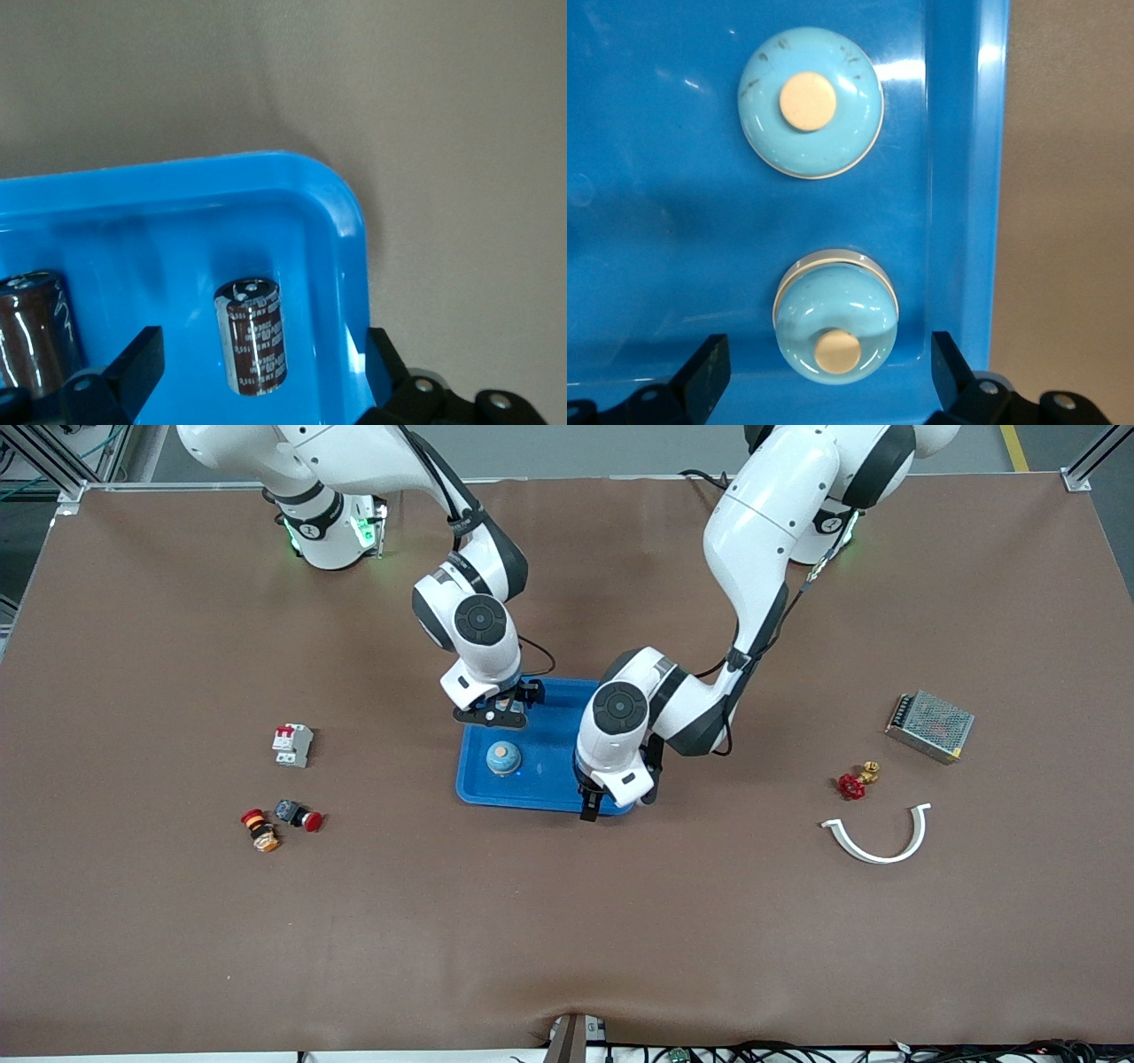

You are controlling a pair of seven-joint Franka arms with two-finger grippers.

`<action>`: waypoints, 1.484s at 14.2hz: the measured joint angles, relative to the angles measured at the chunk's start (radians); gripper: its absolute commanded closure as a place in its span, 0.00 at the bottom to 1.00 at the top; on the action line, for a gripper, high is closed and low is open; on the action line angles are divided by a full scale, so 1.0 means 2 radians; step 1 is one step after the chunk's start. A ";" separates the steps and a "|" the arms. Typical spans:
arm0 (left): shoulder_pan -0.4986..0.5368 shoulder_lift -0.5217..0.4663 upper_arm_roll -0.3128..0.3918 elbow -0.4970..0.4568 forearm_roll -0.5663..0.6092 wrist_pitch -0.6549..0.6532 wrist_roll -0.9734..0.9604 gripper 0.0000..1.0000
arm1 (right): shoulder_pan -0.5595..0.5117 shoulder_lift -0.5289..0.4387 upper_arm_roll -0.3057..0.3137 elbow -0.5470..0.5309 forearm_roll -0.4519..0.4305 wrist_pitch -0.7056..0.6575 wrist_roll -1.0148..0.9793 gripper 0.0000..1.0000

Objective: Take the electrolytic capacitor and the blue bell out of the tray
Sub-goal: 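Lower the left gripper to a capacitor while the right gripper reaches a bell, then grip a brown capacitor with the left gripper while the right gripper grips a bell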

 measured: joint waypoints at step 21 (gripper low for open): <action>-0.012 0.001 0.003 0.000 0.000 -0.003 -0.002 0.00 | 0.004 0.029 0.000 -0.003 0.000 0.043 0.019 0.00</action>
